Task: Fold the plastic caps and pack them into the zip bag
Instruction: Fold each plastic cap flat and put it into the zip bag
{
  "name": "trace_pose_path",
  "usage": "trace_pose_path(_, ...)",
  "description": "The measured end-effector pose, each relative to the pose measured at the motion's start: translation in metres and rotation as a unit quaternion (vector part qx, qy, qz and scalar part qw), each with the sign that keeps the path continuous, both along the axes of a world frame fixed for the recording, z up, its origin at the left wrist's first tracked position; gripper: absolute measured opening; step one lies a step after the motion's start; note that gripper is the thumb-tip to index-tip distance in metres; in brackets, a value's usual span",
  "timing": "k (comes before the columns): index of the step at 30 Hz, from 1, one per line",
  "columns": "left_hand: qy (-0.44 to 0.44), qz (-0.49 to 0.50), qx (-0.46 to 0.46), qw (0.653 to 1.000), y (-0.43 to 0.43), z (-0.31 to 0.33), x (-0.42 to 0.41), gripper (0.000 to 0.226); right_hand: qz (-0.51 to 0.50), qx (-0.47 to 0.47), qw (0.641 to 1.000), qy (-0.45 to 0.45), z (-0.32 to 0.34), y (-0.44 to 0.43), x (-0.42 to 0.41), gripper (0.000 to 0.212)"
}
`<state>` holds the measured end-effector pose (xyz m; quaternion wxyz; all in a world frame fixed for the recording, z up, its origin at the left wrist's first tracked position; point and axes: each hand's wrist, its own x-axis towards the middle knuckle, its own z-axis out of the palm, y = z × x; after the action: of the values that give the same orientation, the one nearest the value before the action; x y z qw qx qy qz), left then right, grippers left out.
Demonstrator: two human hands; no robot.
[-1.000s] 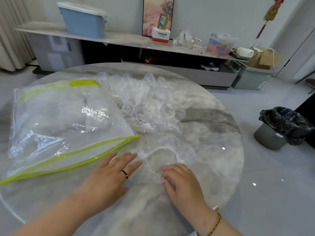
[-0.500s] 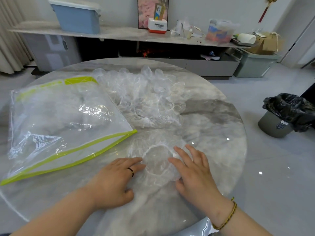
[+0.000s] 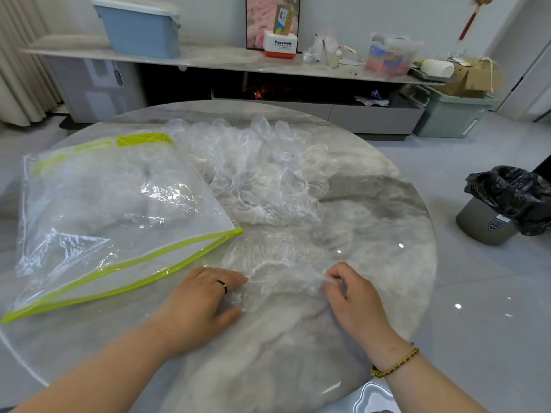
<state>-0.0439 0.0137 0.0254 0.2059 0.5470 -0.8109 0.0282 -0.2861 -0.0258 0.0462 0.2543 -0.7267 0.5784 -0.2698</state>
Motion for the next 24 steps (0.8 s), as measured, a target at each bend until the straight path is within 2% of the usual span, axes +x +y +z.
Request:
trace_pose_path(2,0.049,0.034,-0.022,0.998,-0.003,0.002,-0.002,0.024,-0.023,0.007,0.999,-0.021,0.000,0.000,0.003,0.031)
trace_pose_path(3,0.082,0.051,-0.007,0.995,-0.003,0.004,-0.002,0.022,-0.031,0.010,0.999,-0.026,0.000,-0.001,0.005,0.030)
trace_pose_path(6,0.230,0.130,0.129,0.956,-0.004,0.007,-0.003,0.033,-0.052,0.016,0.998,-0.036,0.003,0.001,0.010,0.034)
trace_pose_path(8,0.273,0.181,0.151,0.933,-0.004,0.005,-0.005,0.037,-0.064,0.033,0.997,-0.017,0.004,0.002,0.011,0.039)
trace_pose_path(10,0.241,0.238,0.182,0.923,-0.005,0.013,-0.009,0.025,-0.067,0.049,0.996,0.027,0.002,0.002,0.013,0.037)
trace_pose_path(12,0.161,0.266,0.203,0.928,-0.005,0.018,-0.012,0.013,-0.063,0.064,0.993,0.072,0.006,0.002,0.015,0.014)
trace_pose_path(13,0.106,0.278,0.213,0.931,-0.004,0.021,-0.014,0.019,-0.064,0.077,0.990,0.101,0.008,0.003,0.017,0.010)
trace_pose_path(14,0.060,0.293,0.213,0.930,-0.003,0.024,-0.016,0.027,-0.062,0.082,0.986,0.133,0.009,0.003,0.018,0.025)
trace_pose_path(15,0.025,0.292,0.190,0.937,-0.002,0.027,-0.015,0.034,-0.058,0.075,0.981,0.171,0.008,0.002,0.018,0.037)
trace_pose_path(17,0.014,0.233,0.054,0.971,-0.002,0.025,-0.015,0.039,-0.058,-0.010,0.977,0.205,0.007,0.004,0.021,0.046)
trace_pose_path(18,0.032,0.181,-0.038,0.982,-0.001,0.021,-0.017,0.037,-0.058,-0.081,0.976,0.194,0.007,0.005,0.024,0.045)
trace_pose_path(20,0.039,0.074,-0.098,0.992,0.000,0.017,-0.023,0.028,-0.025,-0.191,0.968,0.159,0.005,0.006,0.030,0.039)
trace_pose_path(22,-0.009,0.032,-0.038,0.999,0.000,0.011,-0.032,0.052,0.043,-0.225,0.957,0.178,0.002,0.007,0.035,0.038)
trace_pose_path(24,-0.078,0.036,0.060,0.995,-0.001,0.004,-0.038,0.070,0.084,-0.195,0.947,0.242,-0.002,0.011,0.039,0.038)
